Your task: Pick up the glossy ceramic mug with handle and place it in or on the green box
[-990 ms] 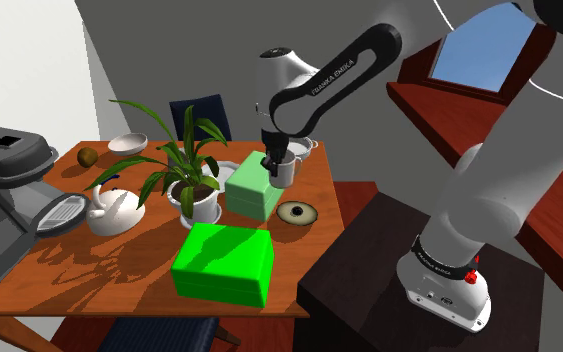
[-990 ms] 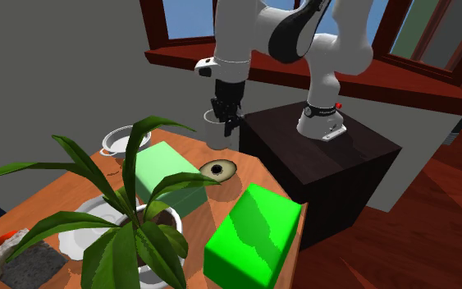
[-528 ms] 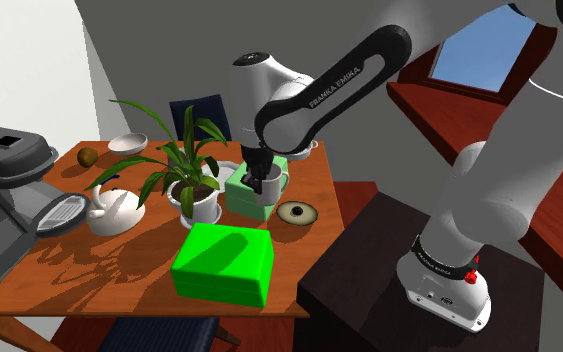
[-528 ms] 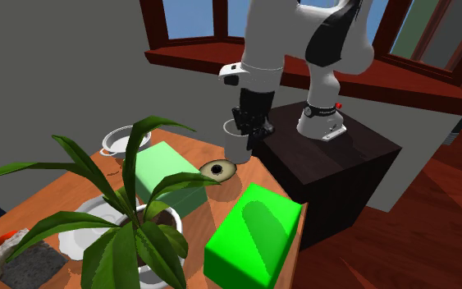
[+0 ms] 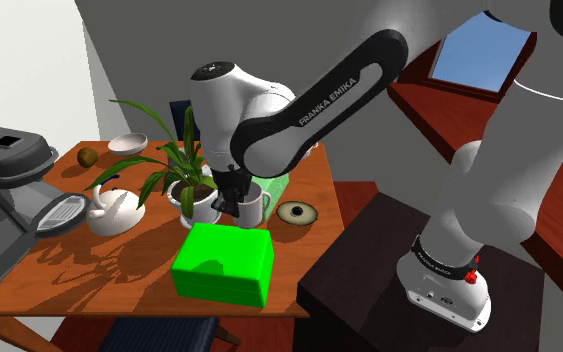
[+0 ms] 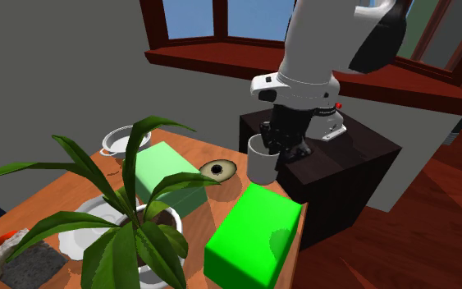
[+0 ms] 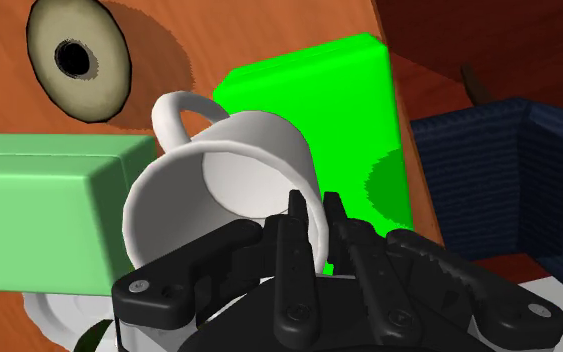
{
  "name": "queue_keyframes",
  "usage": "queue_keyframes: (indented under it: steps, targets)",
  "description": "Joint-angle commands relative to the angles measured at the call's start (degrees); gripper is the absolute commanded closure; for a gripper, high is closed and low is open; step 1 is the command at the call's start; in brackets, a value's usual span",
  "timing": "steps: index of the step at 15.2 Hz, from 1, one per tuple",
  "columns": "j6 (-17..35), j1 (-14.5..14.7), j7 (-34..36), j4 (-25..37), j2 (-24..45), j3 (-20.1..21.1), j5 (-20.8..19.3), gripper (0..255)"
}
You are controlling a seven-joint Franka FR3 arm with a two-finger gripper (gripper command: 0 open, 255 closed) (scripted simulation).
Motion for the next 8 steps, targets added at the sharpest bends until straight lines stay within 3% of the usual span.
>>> queue_keyframes:
  steps: [1,8]
  targets:
    - [-0.7,1.3,3.3,1.8,1.4,1.5,-0.6,255]
    - [2.2,2.3,6.9,2.1,5.2,2.4,-3.0,255]
